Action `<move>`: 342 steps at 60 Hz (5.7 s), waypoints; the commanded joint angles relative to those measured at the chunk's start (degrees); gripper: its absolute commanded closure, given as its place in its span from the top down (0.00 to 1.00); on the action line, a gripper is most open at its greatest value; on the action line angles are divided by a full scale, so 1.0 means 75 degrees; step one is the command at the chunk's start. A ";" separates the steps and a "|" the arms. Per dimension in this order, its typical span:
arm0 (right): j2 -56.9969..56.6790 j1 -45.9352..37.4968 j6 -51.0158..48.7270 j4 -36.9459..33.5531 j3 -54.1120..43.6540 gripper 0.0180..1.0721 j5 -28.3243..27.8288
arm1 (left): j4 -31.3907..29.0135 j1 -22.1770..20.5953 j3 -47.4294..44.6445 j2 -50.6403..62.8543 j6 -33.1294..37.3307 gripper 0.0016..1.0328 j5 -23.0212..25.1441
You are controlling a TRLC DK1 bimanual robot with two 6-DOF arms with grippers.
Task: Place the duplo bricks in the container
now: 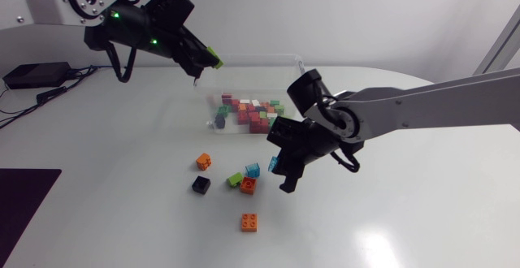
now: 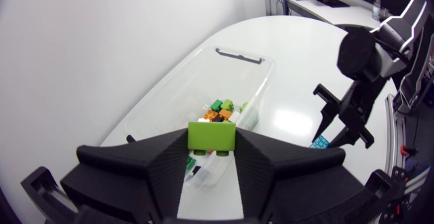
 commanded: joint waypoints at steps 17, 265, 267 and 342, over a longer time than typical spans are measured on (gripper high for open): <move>-0.1593 -0.0257 0.0466 -0.0402 -0.0021 0.28 -0.0124 | 0.0835 -0.0414 0.1970 0.1789 -0.1817 0.24 -0.0938; 0.3574 0.1091 0.6033 -0.2324 0.3799 0.52 0.1751 | 0.1105 -0.0648 -0.2577 -0.1539 -0.3200 0.24 -0.2872; 0.3574 0.1091 0.6033 -0.2301 0.3787 0.47 0.1751 | 0.1163 -0.0660 -0.2565 -0.1563 -0.3200 0.24 -0.2860; -0.0961 -0.0397 0.4908 -0.2336 0.3447 0.32 0.1622 | 0.2124 -0.0519 0.1619 0.2293 -0.3680 0.96 -0.2755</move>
